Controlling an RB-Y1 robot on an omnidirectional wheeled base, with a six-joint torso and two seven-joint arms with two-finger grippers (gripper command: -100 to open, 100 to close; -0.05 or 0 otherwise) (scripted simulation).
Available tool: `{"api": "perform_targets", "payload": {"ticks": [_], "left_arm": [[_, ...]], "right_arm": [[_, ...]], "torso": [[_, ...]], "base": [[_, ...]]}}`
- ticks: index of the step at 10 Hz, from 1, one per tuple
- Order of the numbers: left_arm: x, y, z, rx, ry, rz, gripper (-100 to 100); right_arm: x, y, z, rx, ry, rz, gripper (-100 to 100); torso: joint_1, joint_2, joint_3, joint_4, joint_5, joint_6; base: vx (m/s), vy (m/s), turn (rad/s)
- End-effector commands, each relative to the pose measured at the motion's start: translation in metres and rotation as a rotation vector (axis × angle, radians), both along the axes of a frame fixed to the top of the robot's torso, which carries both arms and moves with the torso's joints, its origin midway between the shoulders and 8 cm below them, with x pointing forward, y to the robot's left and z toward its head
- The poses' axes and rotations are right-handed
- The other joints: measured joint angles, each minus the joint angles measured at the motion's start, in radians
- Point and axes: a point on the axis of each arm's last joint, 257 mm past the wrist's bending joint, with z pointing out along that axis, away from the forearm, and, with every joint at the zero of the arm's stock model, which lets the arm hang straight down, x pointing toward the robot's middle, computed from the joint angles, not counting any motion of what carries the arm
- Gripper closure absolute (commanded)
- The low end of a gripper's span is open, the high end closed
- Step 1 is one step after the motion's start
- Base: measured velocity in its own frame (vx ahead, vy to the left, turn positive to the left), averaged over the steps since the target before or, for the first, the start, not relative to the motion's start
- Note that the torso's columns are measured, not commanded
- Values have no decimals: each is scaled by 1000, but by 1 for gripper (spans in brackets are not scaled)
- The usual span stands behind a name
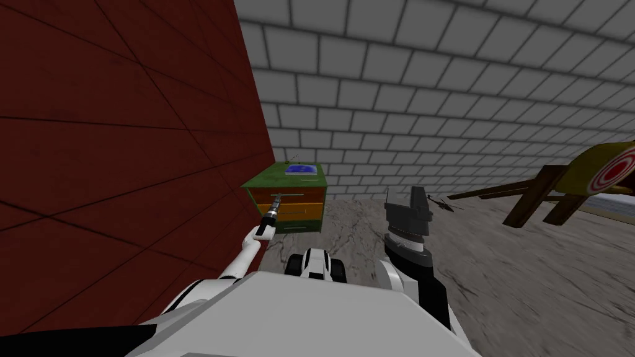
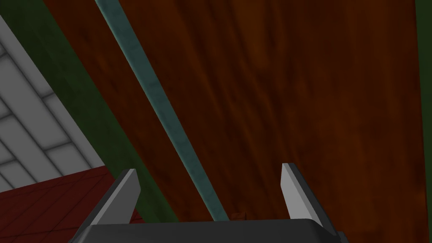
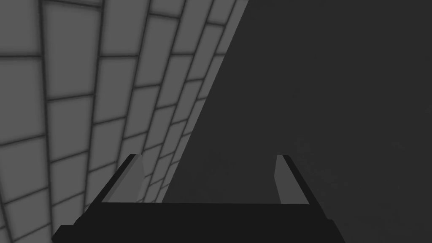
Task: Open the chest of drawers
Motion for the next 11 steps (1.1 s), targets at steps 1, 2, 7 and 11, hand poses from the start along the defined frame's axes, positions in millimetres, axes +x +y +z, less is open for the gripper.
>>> {"api": "perform_targets", "payload": {"ticks": [1, 2, 7, 11], "left_arm": [[-11, 71, 12, -3, -11, 106, -100], [-11, 72, 12, -3, -12, 108, -100], [-16, 102, 17, -5, -20, 157, 100], [-3, 10, 4, -2, -2, 11, 100]], "right_arm": [[0, 0, 0, 0, 0, 0, 0], [0, 0, 0, 0, 0, 0, 0], [0, 0, 0, 0, 0, 0, 0], [0, 0, 0, 0, 0, 0, 0]], "torso": [[0, -1, -1, 0, 0, 1], [-1, 0, 0, 0, 0, 1], [0, 0, 0, 0, 0, 0], [0, 1, 0, 0, 0, -2]], "base": [[-82, -52, -398], [-58, -34, -193], [-34, -23, -106], [81, 50, 325]]}}
